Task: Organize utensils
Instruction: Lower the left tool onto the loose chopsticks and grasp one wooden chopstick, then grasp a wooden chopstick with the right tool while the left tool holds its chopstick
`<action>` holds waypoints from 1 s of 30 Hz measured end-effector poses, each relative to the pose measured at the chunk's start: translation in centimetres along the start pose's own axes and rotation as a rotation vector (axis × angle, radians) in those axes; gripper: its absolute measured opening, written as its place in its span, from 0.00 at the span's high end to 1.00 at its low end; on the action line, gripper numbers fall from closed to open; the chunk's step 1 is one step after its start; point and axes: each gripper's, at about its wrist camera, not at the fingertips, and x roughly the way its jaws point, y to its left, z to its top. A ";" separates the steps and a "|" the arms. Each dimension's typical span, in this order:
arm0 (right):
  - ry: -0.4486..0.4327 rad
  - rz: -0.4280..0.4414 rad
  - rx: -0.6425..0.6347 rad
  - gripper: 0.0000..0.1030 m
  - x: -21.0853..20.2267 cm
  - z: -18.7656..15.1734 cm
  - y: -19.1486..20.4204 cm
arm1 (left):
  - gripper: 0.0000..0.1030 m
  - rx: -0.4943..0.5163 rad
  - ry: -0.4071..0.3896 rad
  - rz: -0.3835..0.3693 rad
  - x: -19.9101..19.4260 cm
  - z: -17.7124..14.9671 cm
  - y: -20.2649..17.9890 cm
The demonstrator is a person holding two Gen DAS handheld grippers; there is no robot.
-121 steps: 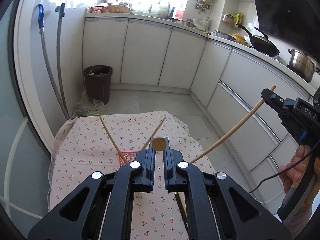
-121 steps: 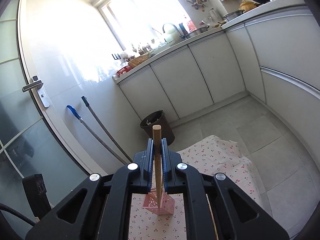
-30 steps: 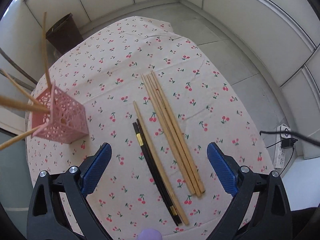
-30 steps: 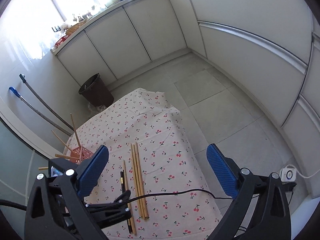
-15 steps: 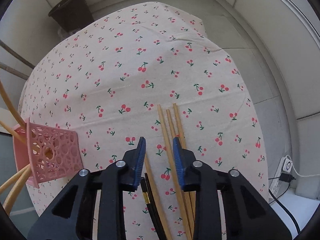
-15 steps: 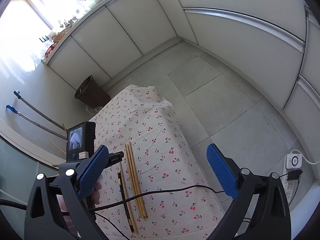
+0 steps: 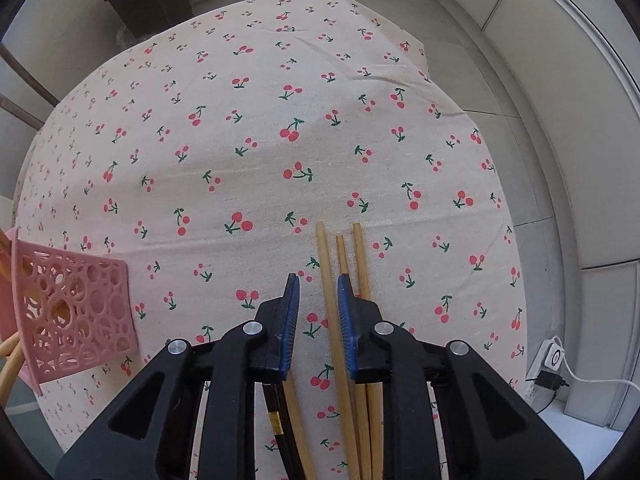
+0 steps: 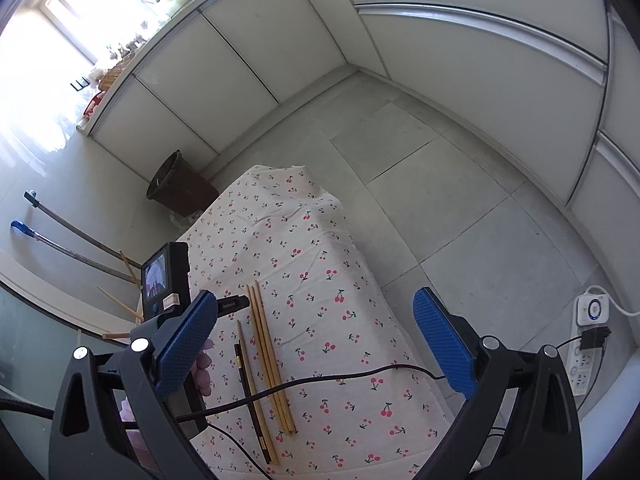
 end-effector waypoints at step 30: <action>0.184 -0.049 -0.151 0.29 11.2 -0.5 4.8 | 0.96 0.182 -0.294 -0.151 -10.9 -14.1 1.8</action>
